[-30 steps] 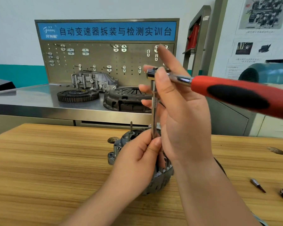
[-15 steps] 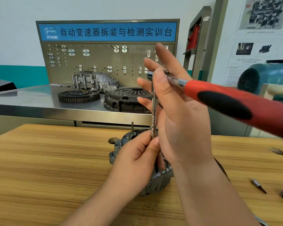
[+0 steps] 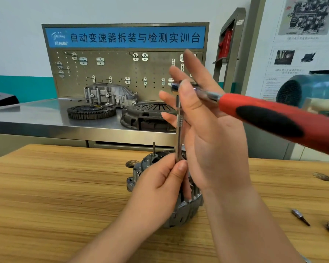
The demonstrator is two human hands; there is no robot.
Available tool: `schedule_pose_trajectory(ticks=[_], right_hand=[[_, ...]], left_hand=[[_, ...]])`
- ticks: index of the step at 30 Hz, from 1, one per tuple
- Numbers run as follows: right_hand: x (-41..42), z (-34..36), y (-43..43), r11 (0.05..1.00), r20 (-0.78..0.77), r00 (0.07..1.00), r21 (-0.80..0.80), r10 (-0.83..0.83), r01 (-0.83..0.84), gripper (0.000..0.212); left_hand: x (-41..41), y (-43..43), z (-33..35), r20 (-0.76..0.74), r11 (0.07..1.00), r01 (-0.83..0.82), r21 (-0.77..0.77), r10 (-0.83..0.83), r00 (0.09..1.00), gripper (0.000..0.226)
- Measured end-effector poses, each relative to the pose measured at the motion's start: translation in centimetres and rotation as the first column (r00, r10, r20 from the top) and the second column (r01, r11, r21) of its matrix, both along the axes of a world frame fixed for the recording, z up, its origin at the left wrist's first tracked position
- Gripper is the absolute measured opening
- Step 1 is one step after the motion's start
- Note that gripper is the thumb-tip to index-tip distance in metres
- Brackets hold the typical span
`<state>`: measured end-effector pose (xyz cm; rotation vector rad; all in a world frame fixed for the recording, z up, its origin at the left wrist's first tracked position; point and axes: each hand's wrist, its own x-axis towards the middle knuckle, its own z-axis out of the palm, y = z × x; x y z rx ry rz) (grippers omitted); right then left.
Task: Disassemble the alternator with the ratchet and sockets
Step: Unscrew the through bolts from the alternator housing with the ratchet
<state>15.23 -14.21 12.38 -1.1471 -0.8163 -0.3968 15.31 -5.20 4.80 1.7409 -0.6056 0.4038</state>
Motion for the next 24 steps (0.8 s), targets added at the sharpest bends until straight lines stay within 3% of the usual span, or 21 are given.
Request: schedule_pose_trajectory(ticks=[3,7,11,14,18,21,24], right_hand=[[0.04,-0.10,-0.18,0.993,-0.108,0.991,0.094,0.082,-0.072,0.029],[0.02,-0.16,-0.30,0.991,-0.222,0.971,0.115,0.089,-0.065,0.049],[-0.10,-0.28,0.02,0.996,-0.113,0.993,0.089,0.020,-0.010,0.026],[-0.18,-0.02,0.05,0.997,-0.013,0.999,0.074,0.040,-0.039,0.033],[0.11,-0.19,-0.21,0.987,-0.112,0.986,0.122,0.123,-0.109,0.029],[0.29,-0.25,-0.46,0.984,-0.203,0.968,0.130,0.147,-0.122,0.048],[0.16,-0.25,-0.26,0.993,-0.159,0.985,0.101,0.072,-0.056,0.039]], left_hand=[[-0.11,0.29,-0.08,-0.023,0.995,0.081,-0.059,-0.083,0.996,0.036],[-0.15,0.36,-0.05,-0.020,0.996,0.088,-0.028,-0.089,0.996,0.035],[-0.12,-0.07,-0.06,0.006,0.999,0.018,-0.043,-0.018,1.000,0.036],[-0.23,-0.13,0.16,-0.013,0.999,0.020,-0.050,-0.020,1.000,0.037],[-0.14,0.33,0.14,-0.029,0.994,0.080,-0.074,-0.082,0.996,0.031],[-0.25,0.44,0.12,-0.028,0.990,0.124,-0.064,-0.126,0.992,0.037],[-0.21,0.26,-0.01,-0.021,0.996,0.082,-0.031,-0.083,0.996,0.035]])
